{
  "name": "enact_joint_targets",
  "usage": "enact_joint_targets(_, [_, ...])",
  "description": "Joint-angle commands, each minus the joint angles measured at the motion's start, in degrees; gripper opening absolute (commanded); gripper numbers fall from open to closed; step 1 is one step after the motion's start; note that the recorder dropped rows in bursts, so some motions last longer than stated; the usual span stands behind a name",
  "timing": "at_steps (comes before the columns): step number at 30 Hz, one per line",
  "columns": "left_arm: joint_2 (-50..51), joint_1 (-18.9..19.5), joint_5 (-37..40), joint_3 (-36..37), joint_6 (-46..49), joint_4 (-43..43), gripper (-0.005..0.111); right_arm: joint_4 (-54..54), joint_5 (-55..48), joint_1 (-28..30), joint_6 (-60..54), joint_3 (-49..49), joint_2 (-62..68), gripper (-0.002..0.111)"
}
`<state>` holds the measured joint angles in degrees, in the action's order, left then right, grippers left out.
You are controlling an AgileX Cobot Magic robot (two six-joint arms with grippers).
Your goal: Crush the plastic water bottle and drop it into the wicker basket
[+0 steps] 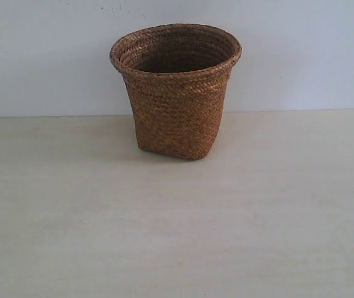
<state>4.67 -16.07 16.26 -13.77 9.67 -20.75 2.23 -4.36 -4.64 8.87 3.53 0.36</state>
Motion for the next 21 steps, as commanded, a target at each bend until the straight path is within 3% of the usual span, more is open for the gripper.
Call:
enact_joint_targets(1, [-0.2,0.1,-5.4,3.4,0.7,-0.9,0.004,-0.2,0.2,0.1,-0.4,-0.3,-0.4,0.0])
enact_joint_targets(21, [-0.2,0.1,-4.5,3.9,0.9,-0.2,0.004,-0.2,0.2,0.1,-0.4,-0.3,-0.4,0.0])
